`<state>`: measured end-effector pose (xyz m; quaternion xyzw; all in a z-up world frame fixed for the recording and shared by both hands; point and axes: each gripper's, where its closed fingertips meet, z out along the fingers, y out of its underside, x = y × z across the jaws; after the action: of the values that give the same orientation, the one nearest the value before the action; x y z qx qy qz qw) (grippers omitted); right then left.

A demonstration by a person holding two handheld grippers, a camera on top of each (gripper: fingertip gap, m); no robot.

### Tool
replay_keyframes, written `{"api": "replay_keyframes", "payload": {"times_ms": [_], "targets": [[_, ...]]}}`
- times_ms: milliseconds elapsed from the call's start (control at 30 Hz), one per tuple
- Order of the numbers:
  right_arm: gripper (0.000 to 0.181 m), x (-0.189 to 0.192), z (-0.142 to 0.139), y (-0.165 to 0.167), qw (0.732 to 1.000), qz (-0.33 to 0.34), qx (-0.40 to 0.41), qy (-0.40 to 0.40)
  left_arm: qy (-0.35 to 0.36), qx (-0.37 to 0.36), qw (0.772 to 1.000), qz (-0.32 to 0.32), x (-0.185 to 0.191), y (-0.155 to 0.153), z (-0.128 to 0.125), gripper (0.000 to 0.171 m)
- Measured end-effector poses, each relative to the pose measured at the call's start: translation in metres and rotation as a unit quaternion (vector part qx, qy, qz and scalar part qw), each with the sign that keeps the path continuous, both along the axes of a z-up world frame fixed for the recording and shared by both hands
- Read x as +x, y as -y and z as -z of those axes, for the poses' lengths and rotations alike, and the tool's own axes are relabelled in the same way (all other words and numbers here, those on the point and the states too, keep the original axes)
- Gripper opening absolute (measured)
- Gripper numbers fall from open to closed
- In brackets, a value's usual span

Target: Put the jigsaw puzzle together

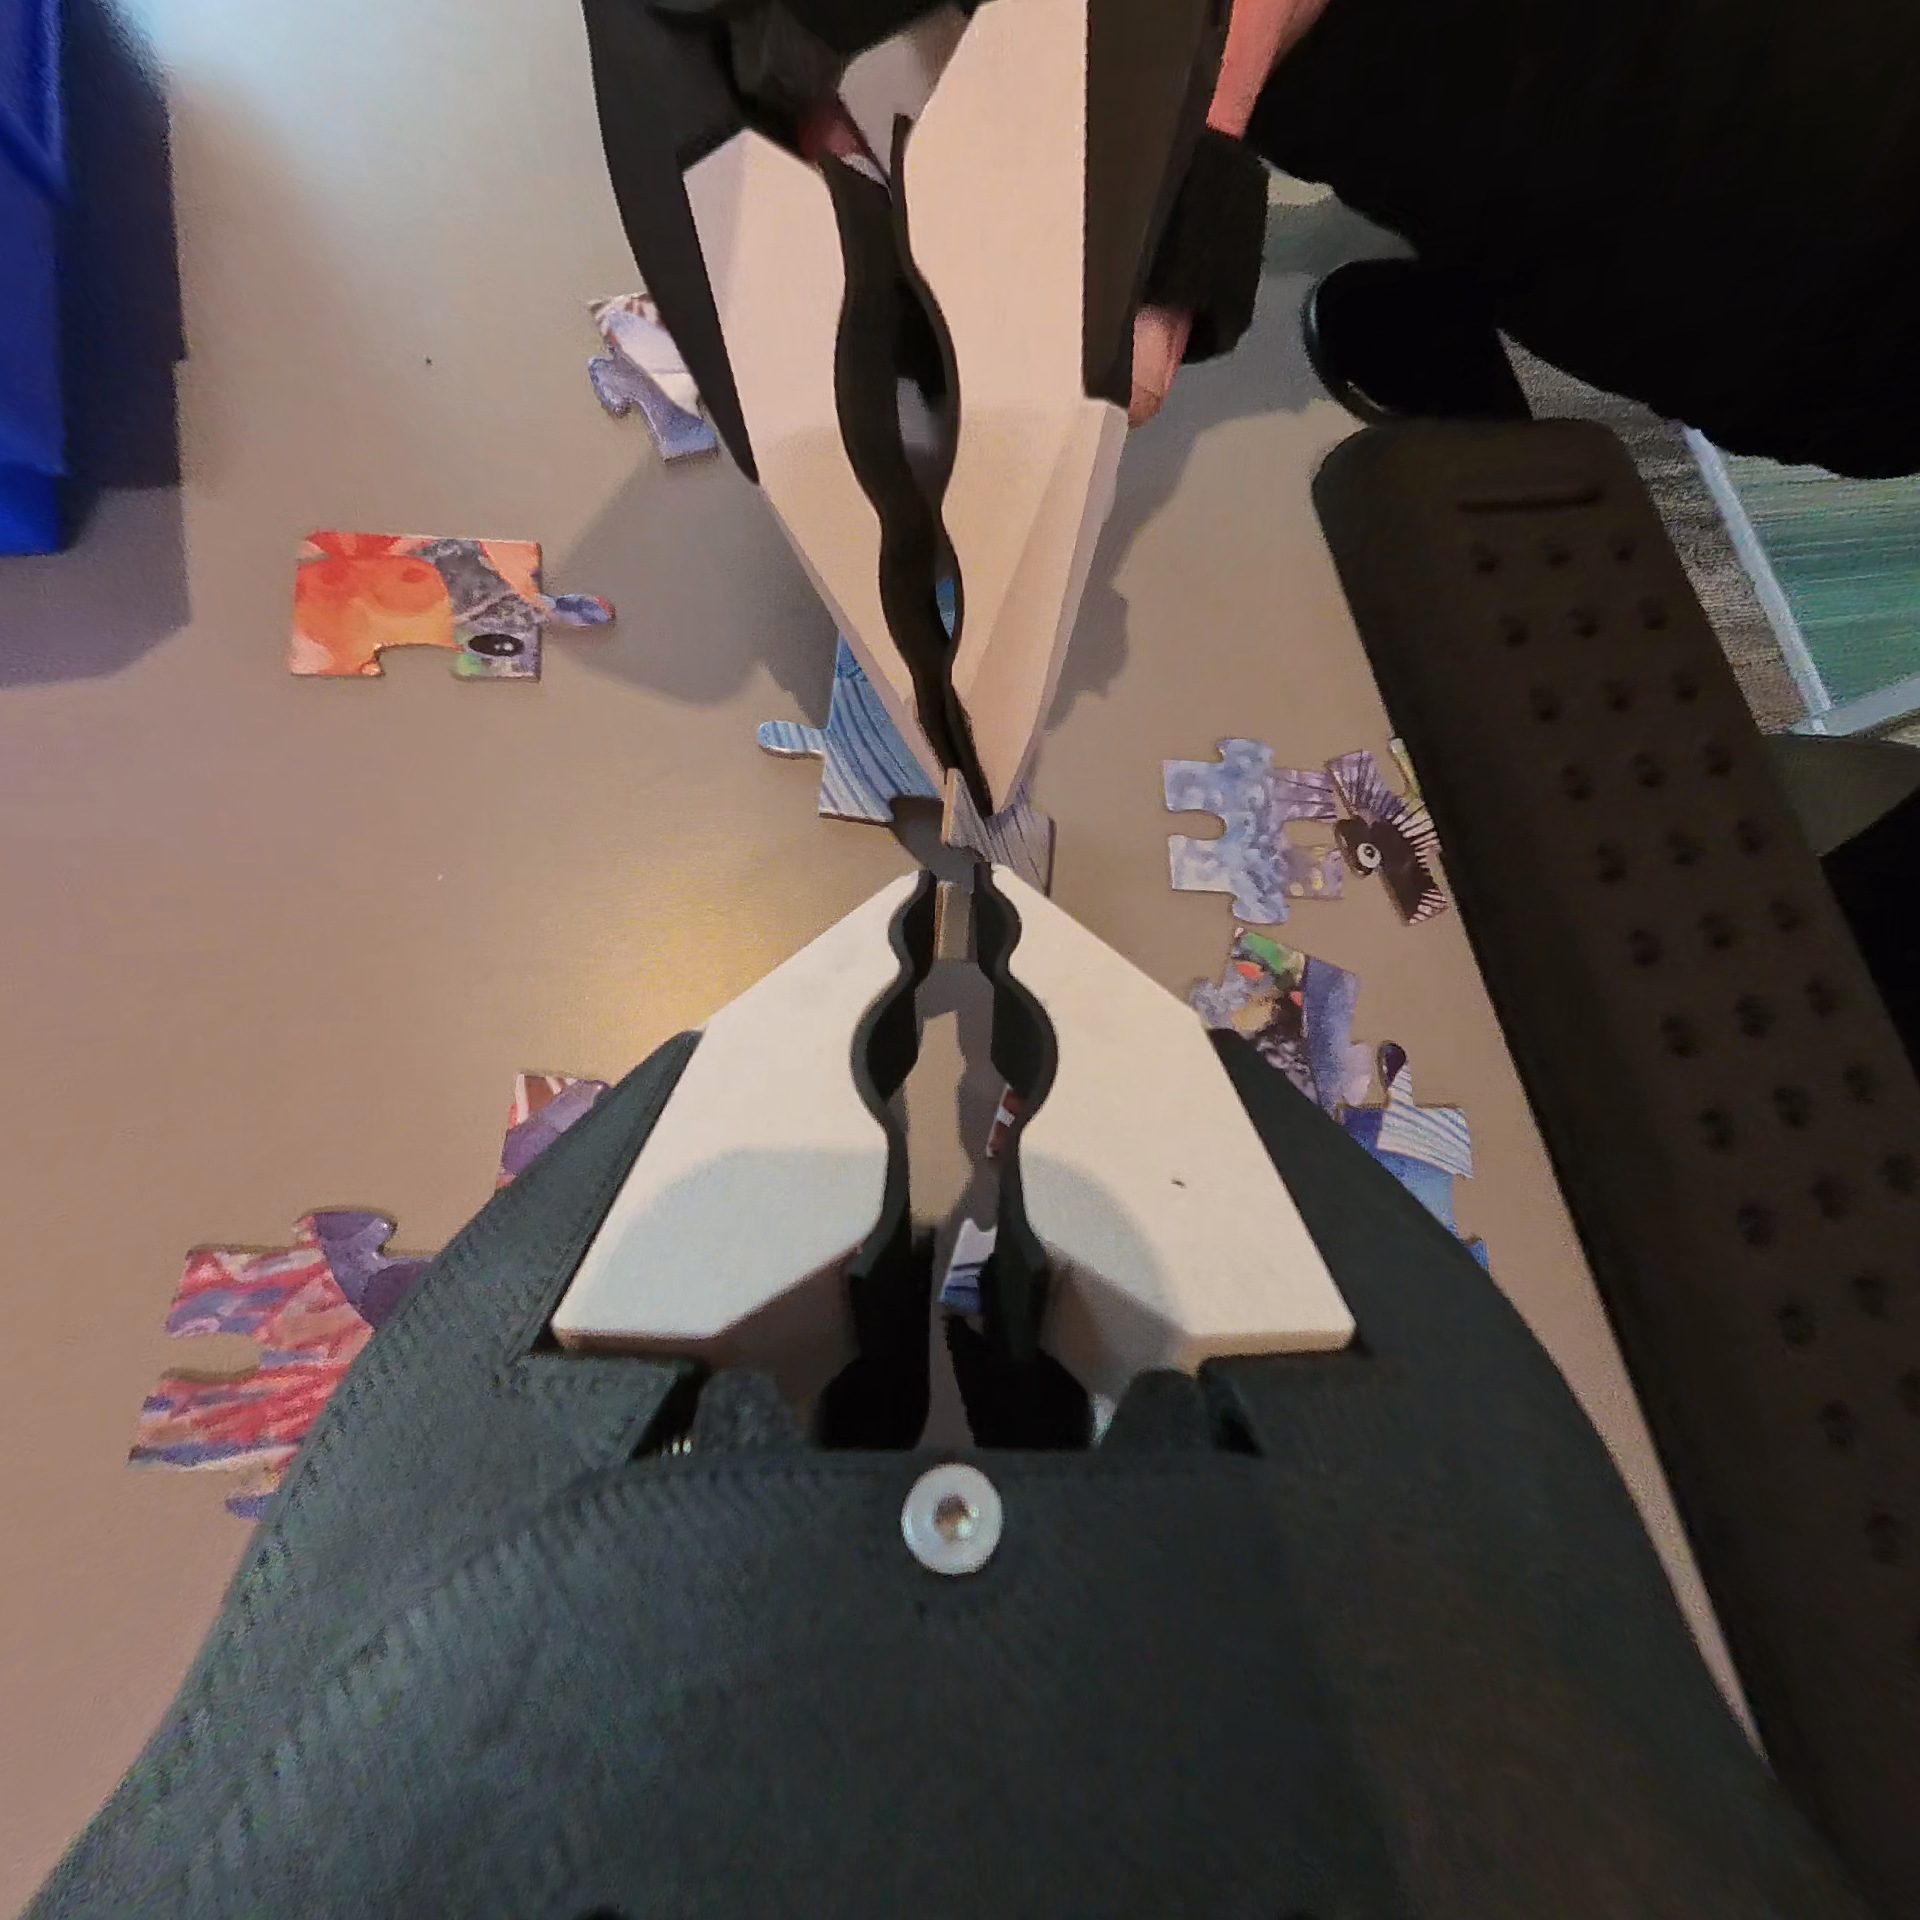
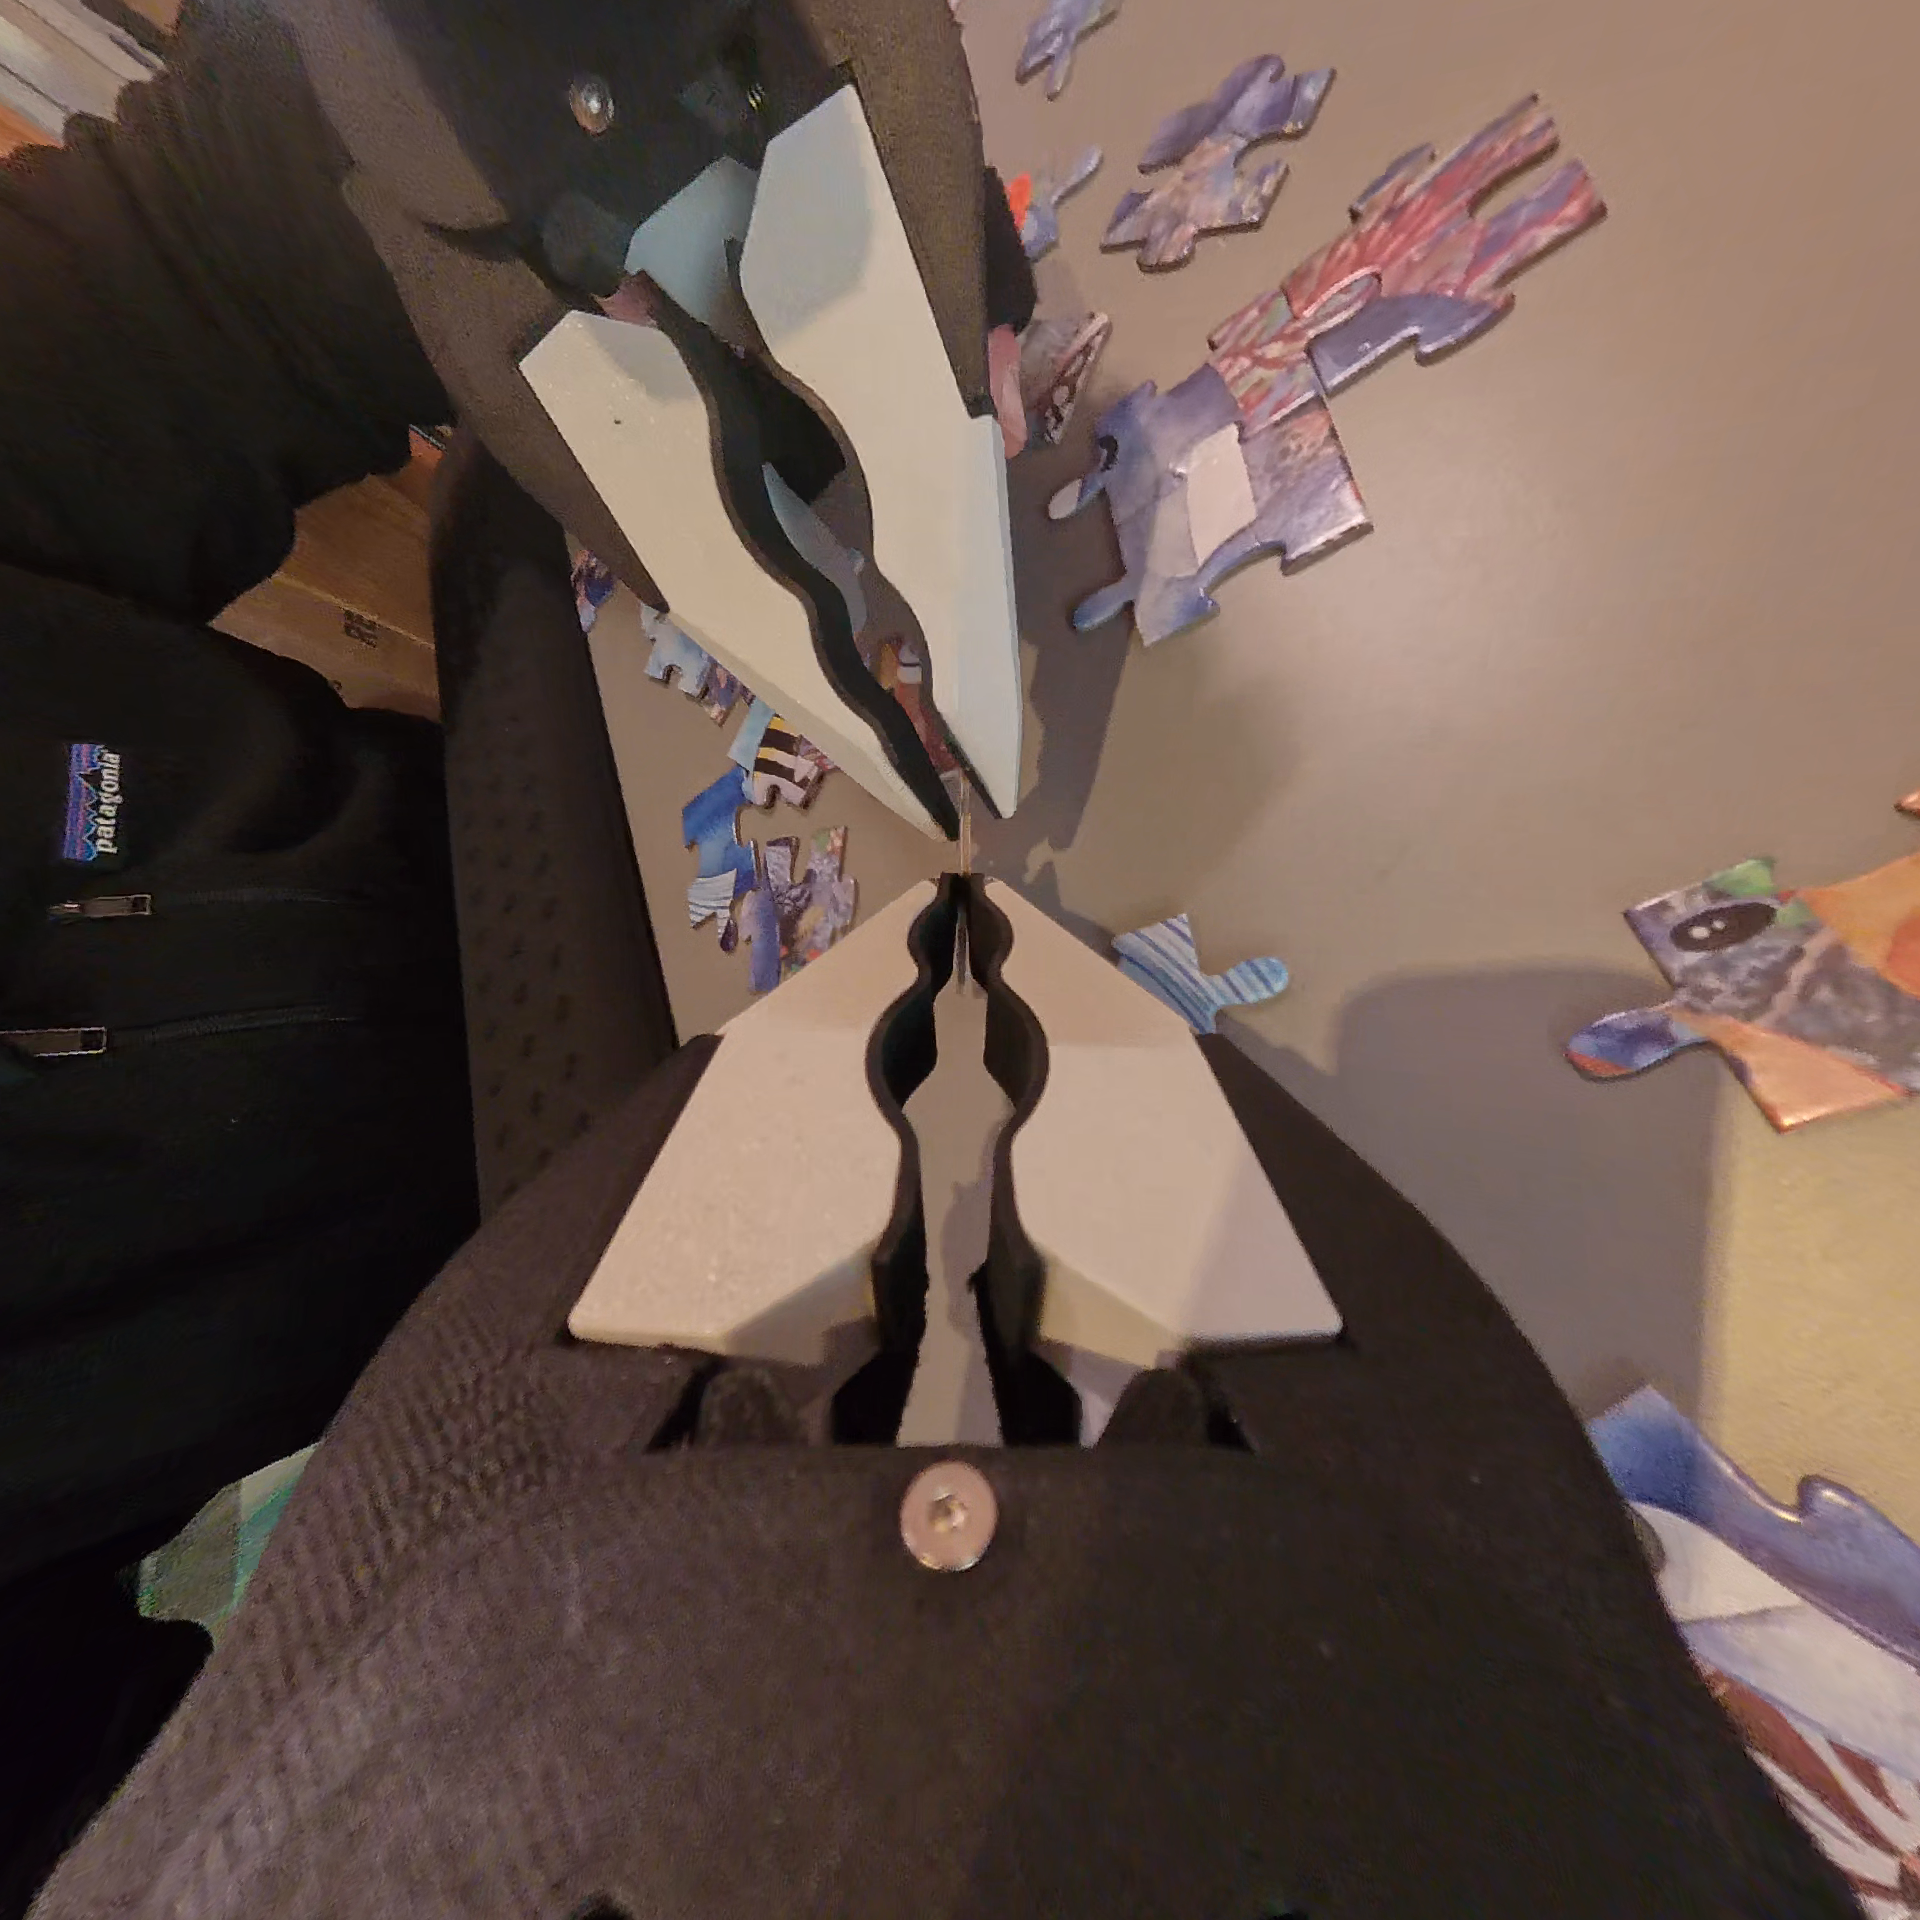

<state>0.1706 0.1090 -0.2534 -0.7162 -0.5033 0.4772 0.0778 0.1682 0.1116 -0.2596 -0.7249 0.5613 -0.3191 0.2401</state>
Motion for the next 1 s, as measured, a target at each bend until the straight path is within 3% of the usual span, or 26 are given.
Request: {"api": "replay_keyframes", "payload": {"times_ms": [200, 367, 500, 600, 700, 1000], "targets": [[0.003, 0.002, 0.011, -0.009, 1.0, 0.021, 0.004, 0.013, -0.023, -0.007, 1.0, 0.008, 0.002, -0.007, 0.006, 0.005], [0.019, 0.007, 0.007, -0.017, 0.998, 0.048, 0.038, 0.011, -0.04, -0.022, 0.999, 0.024, 0.001, -0.011, 0.01, 0.005], [0.015, 0.02, 0.007, -0.026, 0.992, 0.066, 0.106, 0.028, -0.066, -0.021, 0.997, 0.045, -0.001, -0.015, 0.01, 0.005], [0.015, 0.029, 0.019, -0.019, 0.981, 0.035, 0.178, 0.064, -0.081, -0.024, 0.995, 0.057, -0.002, -0.019, 0.01, 0.005], [0.001, 0.032, 0.031, -0.019, 0.967, 0.02, 0.237, 0.091, -0.098, -0.035, 0.992, 0.071, -0.003, -0.021, 0.011, 0.005], [0.0, 0.033, 0.032, -0.017, 0.966, 0.01, 0.248, 0.075, -0.15, -0.051, 0.982, 0.104, -0.001, -0.034, 0.018, 0.006]]}}
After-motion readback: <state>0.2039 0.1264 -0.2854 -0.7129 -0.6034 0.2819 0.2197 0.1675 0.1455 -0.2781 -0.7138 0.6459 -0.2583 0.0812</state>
